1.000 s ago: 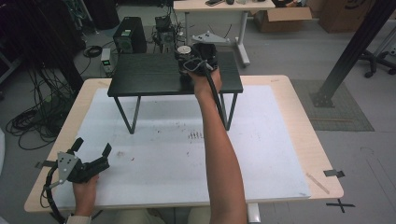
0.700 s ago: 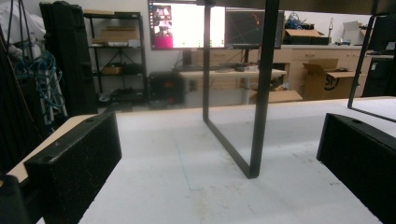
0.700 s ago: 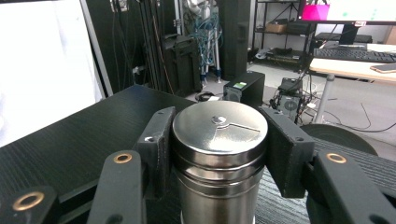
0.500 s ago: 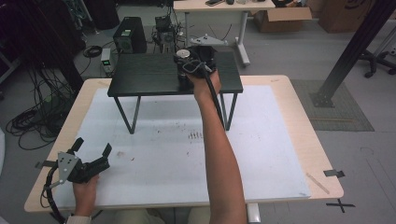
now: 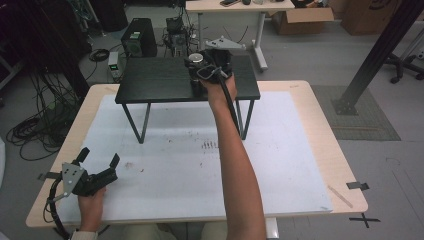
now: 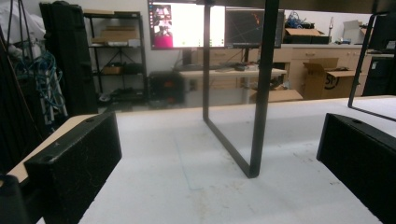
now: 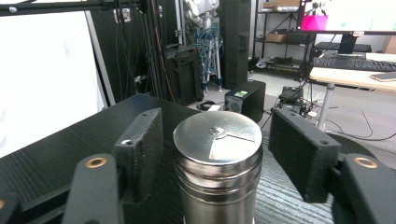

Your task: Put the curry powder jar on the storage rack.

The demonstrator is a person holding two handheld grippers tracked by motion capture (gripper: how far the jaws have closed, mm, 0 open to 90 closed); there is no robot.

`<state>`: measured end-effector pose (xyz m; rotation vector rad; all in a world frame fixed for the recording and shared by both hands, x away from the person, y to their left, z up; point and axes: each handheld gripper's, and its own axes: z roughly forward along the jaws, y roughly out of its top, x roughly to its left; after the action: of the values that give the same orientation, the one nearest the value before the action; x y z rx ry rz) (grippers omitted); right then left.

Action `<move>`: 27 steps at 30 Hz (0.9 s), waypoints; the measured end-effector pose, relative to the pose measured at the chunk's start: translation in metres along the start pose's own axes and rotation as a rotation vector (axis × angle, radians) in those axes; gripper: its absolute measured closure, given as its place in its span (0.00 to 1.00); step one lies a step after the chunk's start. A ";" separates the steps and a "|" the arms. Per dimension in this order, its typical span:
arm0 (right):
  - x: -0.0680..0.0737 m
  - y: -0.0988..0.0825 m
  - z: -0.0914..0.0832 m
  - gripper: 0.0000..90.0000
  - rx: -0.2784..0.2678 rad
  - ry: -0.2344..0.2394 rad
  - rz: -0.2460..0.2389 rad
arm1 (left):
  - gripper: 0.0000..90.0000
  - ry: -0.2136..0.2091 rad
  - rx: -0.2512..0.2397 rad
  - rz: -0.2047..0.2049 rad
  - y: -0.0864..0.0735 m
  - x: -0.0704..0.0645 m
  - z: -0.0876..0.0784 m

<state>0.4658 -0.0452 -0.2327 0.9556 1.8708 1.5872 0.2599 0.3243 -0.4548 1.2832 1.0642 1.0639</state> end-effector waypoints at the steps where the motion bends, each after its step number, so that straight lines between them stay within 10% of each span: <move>1: 0.000 0.000 -0.001 0.35 -0.002 -0.002 0.003 | 0.00 0.000 0.000 0.000 0.000 0.000 0.000; 11: 0.000 0.005 -0.019 0.06 -0.058 -0.047 0.016 | 0.00 0.000 0.001 0.002 0.000 0.000 0.000; 27: -0.003 -0.002 -0.058 0.00 -0.125 -0.043 -0.031 | 0.00 -0.001 -0.002 0.003 0.000 0.000 0.000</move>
<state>0.4231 -0.0839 -0.2232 0.8948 1.7274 1.6317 0.2599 0.3241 -0.4549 1.2844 1.0608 1.0665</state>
